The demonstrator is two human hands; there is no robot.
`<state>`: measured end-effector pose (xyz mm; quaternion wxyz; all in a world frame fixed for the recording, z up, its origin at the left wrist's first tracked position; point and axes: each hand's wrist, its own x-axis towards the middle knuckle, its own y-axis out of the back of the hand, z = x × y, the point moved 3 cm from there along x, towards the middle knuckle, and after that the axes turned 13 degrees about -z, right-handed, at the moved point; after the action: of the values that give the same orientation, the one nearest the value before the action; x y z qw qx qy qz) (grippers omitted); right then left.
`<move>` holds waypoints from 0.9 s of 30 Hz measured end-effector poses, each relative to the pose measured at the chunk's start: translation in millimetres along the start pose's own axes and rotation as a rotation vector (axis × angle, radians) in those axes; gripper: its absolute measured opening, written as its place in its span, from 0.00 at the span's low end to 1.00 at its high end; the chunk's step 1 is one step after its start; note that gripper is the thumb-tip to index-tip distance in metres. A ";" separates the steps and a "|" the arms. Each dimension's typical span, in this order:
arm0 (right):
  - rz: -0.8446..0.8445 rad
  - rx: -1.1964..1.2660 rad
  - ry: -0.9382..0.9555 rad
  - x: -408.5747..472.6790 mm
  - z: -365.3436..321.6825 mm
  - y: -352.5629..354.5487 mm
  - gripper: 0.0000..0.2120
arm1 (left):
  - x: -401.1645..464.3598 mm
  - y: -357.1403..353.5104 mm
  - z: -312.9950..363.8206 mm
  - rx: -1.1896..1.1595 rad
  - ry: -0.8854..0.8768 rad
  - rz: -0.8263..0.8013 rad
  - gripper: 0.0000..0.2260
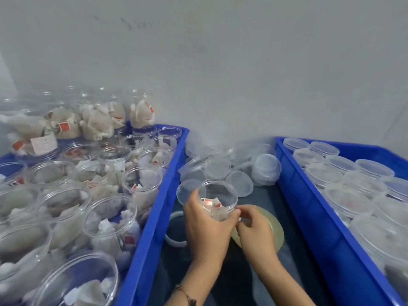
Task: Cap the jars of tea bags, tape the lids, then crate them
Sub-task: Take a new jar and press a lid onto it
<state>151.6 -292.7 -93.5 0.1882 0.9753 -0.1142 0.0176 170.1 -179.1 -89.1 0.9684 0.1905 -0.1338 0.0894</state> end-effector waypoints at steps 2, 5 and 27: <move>-0.008 0.016 -0.006 4.9 3.9 -2.1 0.16 | -3.1 -0.6 -6.3 0.046 -0.052 0.021 0.44; -0.024 0.031 0.013 20.9 5.7 2.3 0.13 | -10.0 -5.5 -18.2 0.083 -0.193 0.085 0.46; 0.406 0.064 0.303 24.0 -27.2 18.9 0.14 | -3.8 6.7 -17.2 -0.084 -0.240 0.060 0.46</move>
<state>170.8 -304.9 -59.5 0.1646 0.9240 -0.2778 0.2046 168.9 -166.7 -103.2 0.9495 0.1549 -0.2581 0.0890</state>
